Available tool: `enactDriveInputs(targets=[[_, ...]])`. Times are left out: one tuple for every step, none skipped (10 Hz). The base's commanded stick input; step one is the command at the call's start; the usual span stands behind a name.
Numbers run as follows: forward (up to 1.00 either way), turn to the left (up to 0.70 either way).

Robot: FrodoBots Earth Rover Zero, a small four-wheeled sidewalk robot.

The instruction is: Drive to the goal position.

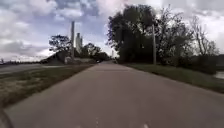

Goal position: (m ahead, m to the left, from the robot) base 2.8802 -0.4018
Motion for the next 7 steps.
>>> enactDriveInputs(targets=[[0.7, 0.17], [0.7, 0.34], [0.7, 0.3], [0.7, 0.27], [0.7, 0.23], [0.7, 0.19], [0.7, 0.16]])
